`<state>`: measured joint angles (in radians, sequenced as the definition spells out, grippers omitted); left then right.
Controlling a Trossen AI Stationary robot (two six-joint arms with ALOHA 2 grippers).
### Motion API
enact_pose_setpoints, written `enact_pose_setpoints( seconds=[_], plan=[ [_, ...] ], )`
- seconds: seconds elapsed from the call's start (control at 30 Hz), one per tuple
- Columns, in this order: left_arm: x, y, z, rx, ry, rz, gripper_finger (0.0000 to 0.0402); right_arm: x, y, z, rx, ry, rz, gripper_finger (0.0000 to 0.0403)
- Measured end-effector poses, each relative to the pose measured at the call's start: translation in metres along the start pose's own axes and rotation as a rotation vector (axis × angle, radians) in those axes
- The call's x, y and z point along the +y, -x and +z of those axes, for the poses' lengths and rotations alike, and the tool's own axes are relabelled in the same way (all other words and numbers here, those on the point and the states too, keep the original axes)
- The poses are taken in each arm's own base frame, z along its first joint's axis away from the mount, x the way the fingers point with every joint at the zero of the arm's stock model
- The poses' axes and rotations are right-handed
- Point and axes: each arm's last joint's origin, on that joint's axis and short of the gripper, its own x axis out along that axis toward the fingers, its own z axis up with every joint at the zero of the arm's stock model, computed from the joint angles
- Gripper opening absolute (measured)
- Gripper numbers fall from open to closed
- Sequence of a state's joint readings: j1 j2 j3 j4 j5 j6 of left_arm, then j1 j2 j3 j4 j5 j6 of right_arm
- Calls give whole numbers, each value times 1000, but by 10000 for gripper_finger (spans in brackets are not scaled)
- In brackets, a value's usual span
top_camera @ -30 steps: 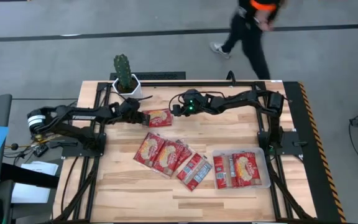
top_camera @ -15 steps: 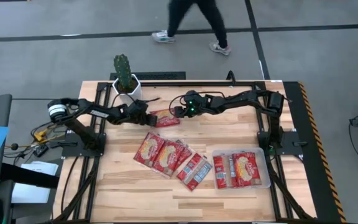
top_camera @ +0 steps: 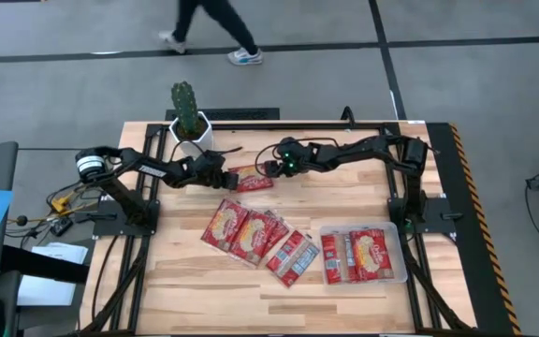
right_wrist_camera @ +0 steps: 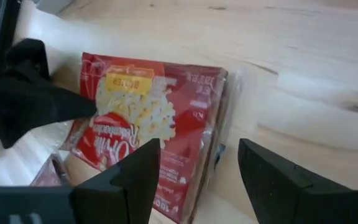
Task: Sort popcorn bags into baskets
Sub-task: Put the popcorn bag into the transparent bin
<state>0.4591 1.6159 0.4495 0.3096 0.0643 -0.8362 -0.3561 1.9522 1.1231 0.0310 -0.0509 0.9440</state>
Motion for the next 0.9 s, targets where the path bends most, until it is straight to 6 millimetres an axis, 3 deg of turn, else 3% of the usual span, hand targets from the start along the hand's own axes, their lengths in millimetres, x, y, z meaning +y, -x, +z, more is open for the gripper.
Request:
enact_pose_setpoints(
  seconds=[0.13,0.3,0.5,0.63,0.9],
  plan=[
    [-2,-1,2,2,0,-1,0,-7,-14,-6,22,-13,-17,251],
    [-5,-1,4,1,-2,-10,0,-8,-32,-11,54,-128,82,266],
    [-6,-1,3,-2,-7,-8,0,-6,-35,-11,43,-131,100,257],
    [-7,-1,2,-7,-9,-7,0,-3,-35,-9,56,-100,91,209],
    [-7,-1,2,-7,-15,-11,0,-1,-36,-12,75,-35,106,40]
  ],
)
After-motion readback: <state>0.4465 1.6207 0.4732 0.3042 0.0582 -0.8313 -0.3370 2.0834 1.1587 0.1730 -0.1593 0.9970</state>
